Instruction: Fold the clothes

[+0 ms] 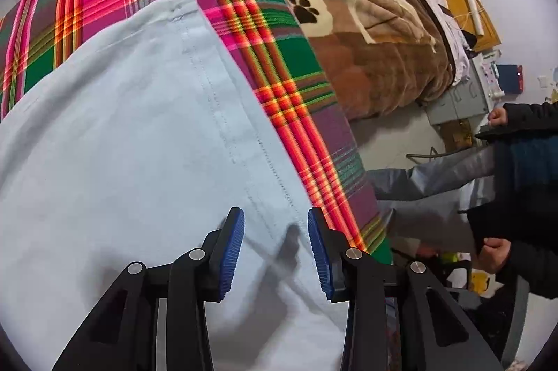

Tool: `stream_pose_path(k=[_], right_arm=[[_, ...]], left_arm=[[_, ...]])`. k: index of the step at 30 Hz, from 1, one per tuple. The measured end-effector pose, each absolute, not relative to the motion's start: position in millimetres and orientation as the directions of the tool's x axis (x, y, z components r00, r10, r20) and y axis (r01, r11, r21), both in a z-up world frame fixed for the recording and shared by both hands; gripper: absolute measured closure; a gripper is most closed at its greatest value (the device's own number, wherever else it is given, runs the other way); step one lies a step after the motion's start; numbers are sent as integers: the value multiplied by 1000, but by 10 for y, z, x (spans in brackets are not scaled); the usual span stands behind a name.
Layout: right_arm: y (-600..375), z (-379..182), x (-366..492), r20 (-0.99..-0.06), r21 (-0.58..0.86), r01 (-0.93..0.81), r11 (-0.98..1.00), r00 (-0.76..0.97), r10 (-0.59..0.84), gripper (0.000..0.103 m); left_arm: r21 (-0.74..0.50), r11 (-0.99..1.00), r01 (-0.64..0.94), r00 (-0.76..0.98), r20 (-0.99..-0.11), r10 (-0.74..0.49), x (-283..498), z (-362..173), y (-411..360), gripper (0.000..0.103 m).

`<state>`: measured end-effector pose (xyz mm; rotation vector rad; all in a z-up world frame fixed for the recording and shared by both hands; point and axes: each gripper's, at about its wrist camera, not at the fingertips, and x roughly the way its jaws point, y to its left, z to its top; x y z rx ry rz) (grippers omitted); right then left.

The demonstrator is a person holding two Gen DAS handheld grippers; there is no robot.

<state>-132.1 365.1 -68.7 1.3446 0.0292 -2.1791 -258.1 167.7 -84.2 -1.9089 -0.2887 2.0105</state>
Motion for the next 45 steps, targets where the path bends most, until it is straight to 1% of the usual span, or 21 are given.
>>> stream_pose_path(k=[1, 2, 5, 7, 10, 12, 13, 16, 18, 20, 21, 25, 27, 29, 33, 37, 40, 45], right_arm=[[3653, -734, -1394, -816, 314, 471, -825, -311, -488, 90], [3641, -756, -1429, -811, 338, 463, -819, -299, -503, 88], [3572, -792, -1439, -806, 356, 463, -812, -287, -517, 87], [3543, -790, -1414, -800, 357, 469, -808, -293, -524, 96], [3488, -746, -1364, -780, 373, 485, -791, -298, -551, 96], [3409, -754, -1314, -781, 359, 498, -789, -302, -546, 96], [3362, -760, -1290, -789, 337, 505, -794, -308, -531, 96], [3233, -776, -1235, -806, 296, 499, -814, -327, -493, 94], [3161, -751, -1157, -802, 290, 508, -811, -334, -496, 94], [3106, -710, -1063, -801, 262, 532, -805, -345, -489, 92], [3076, -694, -1014, -797, 259, 553, -792, -340, -499, 88], [3119, -719, -920, -782, 375, 555, -743, -241, -575, 88], [3238, -714, -895, -773, 398, 535, -745, -241, -587, 88], [3411, -695, -921, -762, 410, 483, -774, -286, -581, 88], [3661, -783, -1091, -765, 452, 369, -812, -307, -566, 87], [3677, -915, -1164, -754, 528, 345, -776, -231, -615, 87], [3651, -992, -1143, -702, 628, 324, -708, -157, -695, 87], [3594, -1004, -1136, -693, 648, 337, -683, -112, -713, 86]], left_arm=[[-388, -914, -117, -26, -919, 394, -2580, -821, 1700, 63], [-394, -911, -122, -23, -916, 400, -2579, -799, 1724, 63], [-420, -897, -136, -20, -904, 427, -2571, -737, 1809, 63], [-439, -887, -143, -11, -895, 445, -2555, -723, 1873, 63], [-488, -864, -125, 8, -871, 491, -2537, -715, 1938, 63], [-542, -833, -107, 26, -840, 543, -2525, -729, 1985, 63], [-548, -830, -106, 31, -836, 548, -2515, -740, 2009, 63], [-534, -839, -106, 54, -846, 531, -2503, -813, 2069, 63], [-517, -852, -85, 61, -856, 513, -2515, -874, 2075, 63], [-466, -881, -80, 62, -885, 462, -2534, -930, 2051, 63], [-445, -892, -76, 64, -895, 441, -2542, -955, 2031, 63], [-454, -890, -40, 73, -890, 450, -2514, -1017, 1863, 63], [-449, -892, -46, 68, -893, 446, -2500, -1002, 1800, 63], [-451, -891, -44, 65, -892, 448, -2485, -1000, 1740, 63], [-465, -885, -33, 65, -884, 462, -2473, -1018, 1654, 63], [-455, -889, -45, 68, -889, 452, -2460, -1007, 1648, 63], [-447, -892, -68, 78, -894, 441, -2461, -998, 1646, 63], [-452, -891, -50, 77, -891, 448, -2453, -987, 1551, 63]])
